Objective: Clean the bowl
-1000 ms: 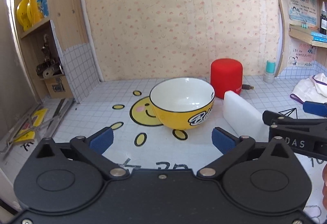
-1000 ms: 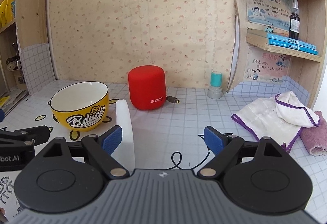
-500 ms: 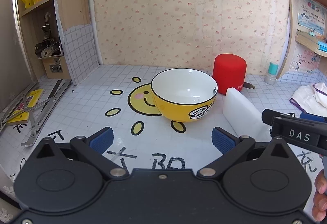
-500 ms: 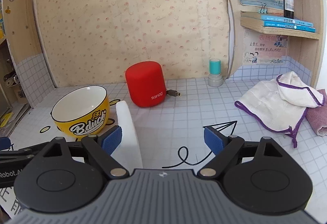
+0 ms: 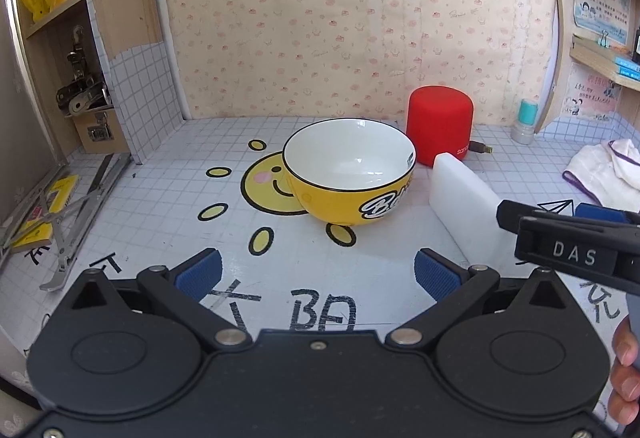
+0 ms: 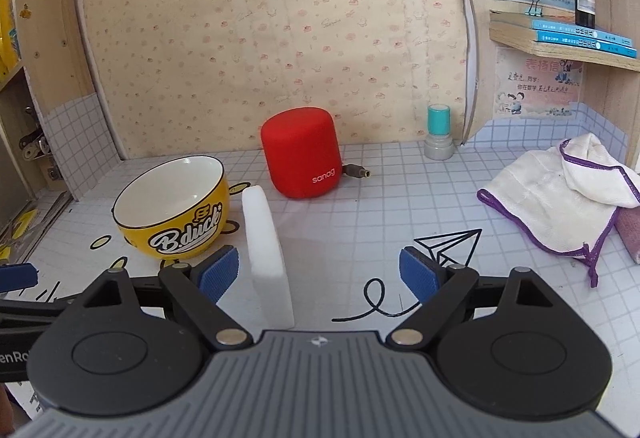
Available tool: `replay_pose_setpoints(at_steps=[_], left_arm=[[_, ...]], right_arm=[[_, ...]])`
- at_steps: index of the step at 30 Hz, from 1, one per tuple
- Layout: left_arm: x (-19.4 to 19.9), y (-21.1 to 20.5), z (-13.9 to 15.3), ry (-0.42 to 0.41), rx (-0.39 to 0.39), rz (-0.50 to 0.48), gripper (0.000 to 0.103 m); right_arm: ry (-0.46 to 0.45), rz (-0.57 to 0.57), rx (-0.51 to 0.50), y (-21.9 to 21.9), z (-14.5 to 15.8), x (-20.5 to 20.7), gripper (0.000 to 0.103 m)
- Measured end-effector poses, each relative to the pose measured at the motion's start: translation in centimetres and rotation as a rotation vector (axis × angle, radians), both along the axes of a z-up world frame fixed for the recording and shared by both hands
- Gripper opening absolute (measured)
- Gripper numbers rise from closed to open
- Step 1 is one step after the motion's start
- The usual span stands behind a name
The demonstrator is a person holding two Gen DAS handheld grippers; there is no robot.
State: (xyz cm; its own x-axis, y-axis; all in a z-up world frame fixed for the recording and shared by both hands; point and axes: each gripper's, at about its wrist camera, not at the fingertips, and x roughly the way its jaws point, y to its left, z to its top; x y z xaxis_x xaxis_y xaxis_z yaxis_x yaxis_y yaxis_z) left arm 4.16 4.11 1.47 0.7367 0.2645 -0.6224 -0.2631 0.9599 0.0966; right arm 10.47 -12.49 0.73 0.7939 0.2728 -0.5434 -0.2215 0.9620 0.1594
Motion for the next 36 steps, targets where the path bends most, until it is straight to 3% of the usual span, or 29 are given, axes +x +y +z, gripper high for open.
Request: replay_pose_setpoints(at_steps=[10, 26, 36], left_arm=[[0.3, 0.1, -0.4, 0.017, -0.004, -0.013, 0.103], [0.6, -0.1, -0.9, 0.031, 0.018, -0.005, 0.103], [0.3, -0.2, -0.9, 0.022, 0.030, -0.012, 0.103]], right_arm=[[-0.075, 0.002, -0.079, 0.3, 0.1, -0.5, 0.088], [-0.036, 0.012, -0.041, 0.4, -0.4, -0.3, 0.089], [-0.035, 0.017, -0.068, 1.2, -0.5, -0.7, 0.089]])
